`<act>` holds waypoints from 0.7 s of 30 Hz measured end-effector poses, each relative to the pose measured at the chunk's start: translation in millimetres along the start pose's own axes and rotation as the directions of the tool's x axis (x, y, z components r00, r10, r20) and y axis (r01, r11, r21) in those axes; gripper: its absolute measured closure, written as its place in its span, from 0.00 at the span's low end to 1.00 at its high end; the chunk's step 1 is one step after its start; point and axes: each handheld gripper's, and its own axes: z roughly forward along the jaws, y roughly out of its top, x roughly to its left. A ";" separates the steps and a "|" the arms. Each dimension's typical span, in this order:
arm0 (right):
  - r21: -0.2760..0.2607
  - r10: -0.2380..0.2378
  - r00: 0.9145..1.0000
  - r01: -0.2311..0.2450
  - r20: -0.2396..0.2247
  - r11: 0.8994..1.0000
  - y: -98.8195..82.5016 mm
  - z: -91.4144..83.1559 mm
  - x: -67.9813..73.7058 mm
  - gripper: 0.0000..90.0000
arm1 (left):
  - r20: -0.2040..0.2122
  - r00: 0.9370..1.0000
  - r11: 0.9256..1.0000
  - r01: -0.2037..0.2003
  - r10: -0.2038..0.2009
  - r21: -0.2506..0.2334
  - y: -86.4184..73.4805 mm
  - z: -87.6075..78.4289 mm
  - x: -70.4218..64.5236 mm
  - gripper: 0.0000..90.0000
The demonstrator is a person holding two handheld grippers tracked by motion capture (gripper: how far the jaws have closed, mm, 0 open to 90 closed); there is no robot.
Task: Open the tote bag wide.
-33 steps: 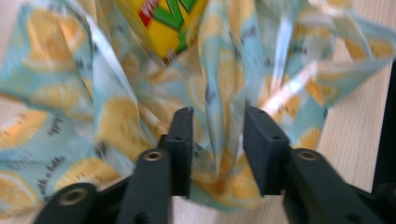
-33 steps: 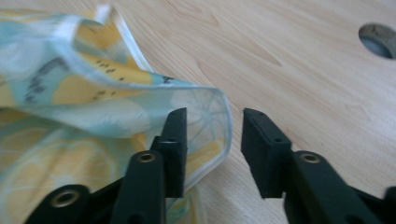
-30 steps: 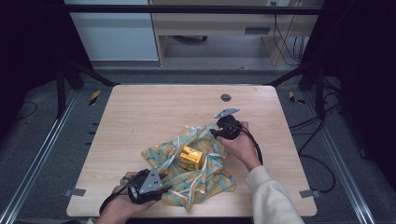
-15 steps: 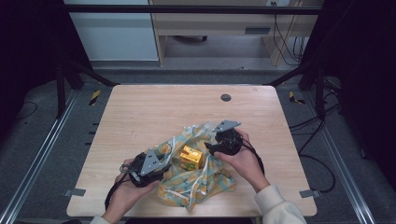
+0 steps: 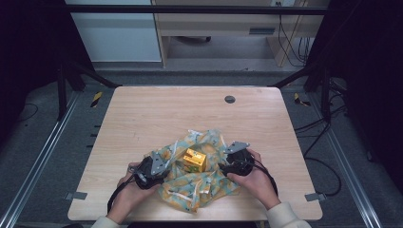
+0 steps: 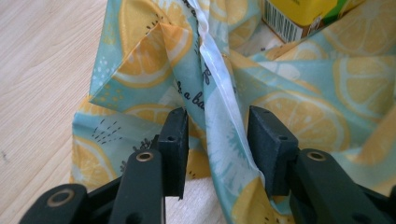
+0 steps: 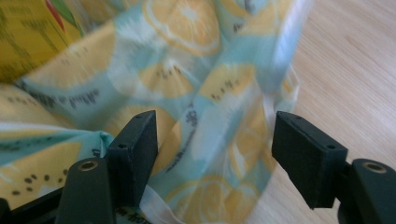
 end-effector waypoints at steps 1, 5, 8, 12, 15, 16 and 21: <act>-0.004 0.004 1.000 -0.004 0.003 1.000 -2.6 -1.4 -0.9 0.35 | -0.001 1.000 1.000 0.001 -0.001 -0.003 -0.4 -0.6 -0.2 0.66; -0.053 0.031 1.000 -0.031 -0.007 0.998 -5.1 -12.8 -3.3 0.27 | 0.012 1.000 0.997 0.026 -0.025 -0.069 0.5 -13.2 3.0 0.57; -0.119 0.067 0.998 -0.066 0.004 0.991 0.1 -25.4 -6.5 0.20 | 0.018 0.994 0.980 0.110 -0.108 -0.166 3.1 -25.5 8.3 0.43; -0.195 0.099 0.995 -0.098 -0.003 0.976 8.7 -39.1 -10.9 0.15 | 0.019 0.983 0.954 0.183 -0.183 -0.238 2.3 -37.9 16.1 0.33; -0.232 0.121 0.993 -0.118 -0.001 0.966 11.4 -45.8 -14.2 0.12 | 0.012 0.968 0.932 0.244 -0.250 -0.268 -1.7 -47.0 25.8 0.27; -0.252 0.131 0.991 -0.127 0.001 0.959 11.9 -49.2 -17.3 0.11 | 0.007 0.962 0.924 0.265 -0.274 -0.274 -3.4 -50.3 29.6 0.21; -0.287 0.157 0.987 -0.145 0.019 0.947 11.2 -56.0 -24.9 0.08 | -0.017 0.928 0.883 0.347 -0.371 -0.317 -16.0 -68.0 50.2 0.14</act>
